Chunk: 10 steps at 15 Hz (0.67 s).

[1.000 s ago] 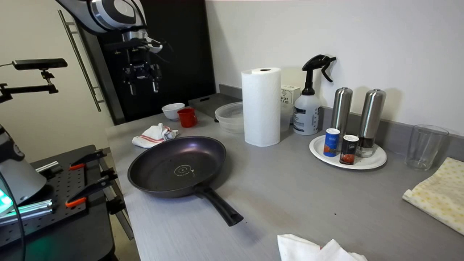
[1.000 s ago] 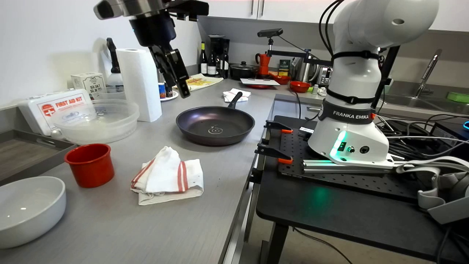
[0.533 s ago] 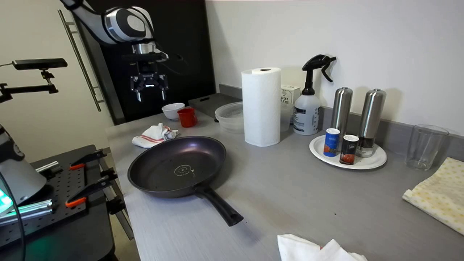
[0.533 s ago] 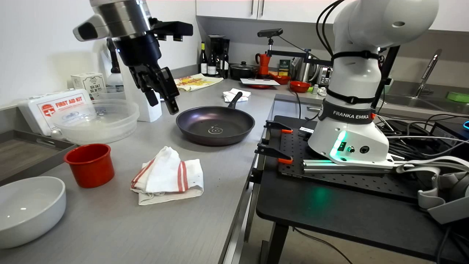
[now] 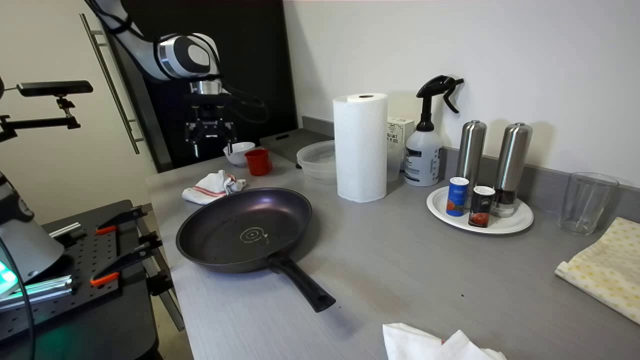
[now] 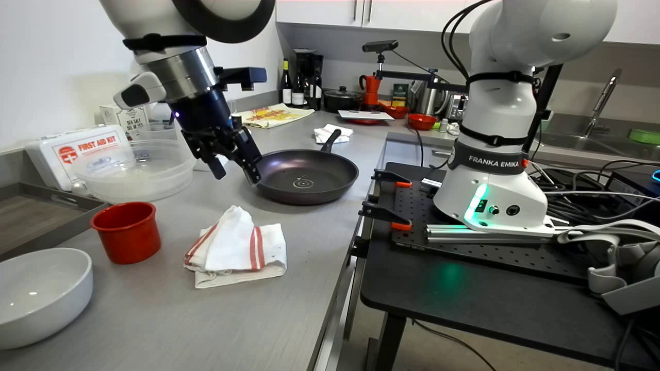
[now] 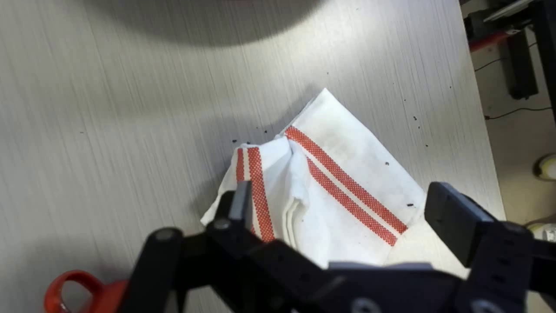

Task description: Use the tea towel to wipe the pan

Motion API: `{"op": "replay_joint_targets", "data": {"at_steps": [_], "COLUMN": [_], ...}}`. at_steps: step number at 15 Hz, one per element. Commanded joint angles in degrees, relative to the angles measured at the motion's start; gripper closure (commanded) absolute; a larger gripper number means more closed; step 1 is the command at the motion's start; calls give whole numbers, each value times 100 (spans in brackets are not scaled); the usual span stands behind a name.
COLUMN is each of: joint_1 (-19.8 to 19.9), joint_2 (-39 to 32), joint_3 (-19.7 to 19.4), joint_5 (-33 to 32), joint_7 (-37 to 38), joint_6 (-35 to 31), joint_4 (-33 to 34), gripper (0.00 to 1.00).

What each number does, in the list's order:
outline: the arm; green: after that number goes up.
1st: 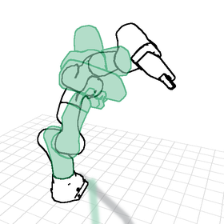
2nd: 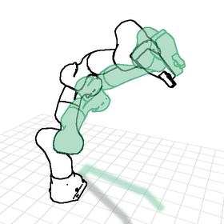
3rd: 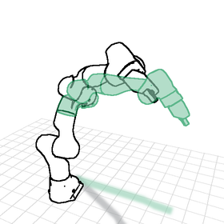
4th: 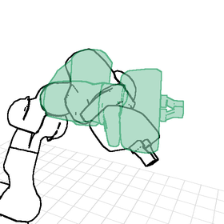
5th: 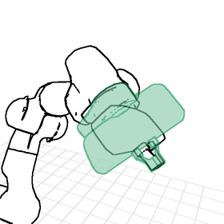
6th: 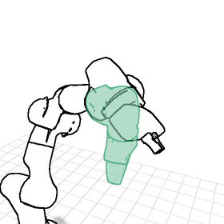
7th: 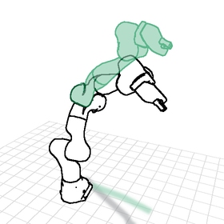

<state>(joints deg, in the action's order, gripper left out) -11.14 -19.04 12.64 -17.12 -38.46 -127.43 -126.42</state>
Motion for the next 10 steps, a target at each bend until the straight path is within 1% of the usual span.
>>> {"op": "replay_joint_targets", "data": {"at_steps": [1, 6, 10], "joint_1": [43, 91, 169], "joint_2": [-412, -894, -1324], "joint_3": [7, 1, -39], "joint_5": [-270, -325, -261], "joint_7": [-263, -536, -706], "joint_6": [-318, -735, -918], "joint_4": [213, 512, 920], "gripper": [0, 0, 0]}}
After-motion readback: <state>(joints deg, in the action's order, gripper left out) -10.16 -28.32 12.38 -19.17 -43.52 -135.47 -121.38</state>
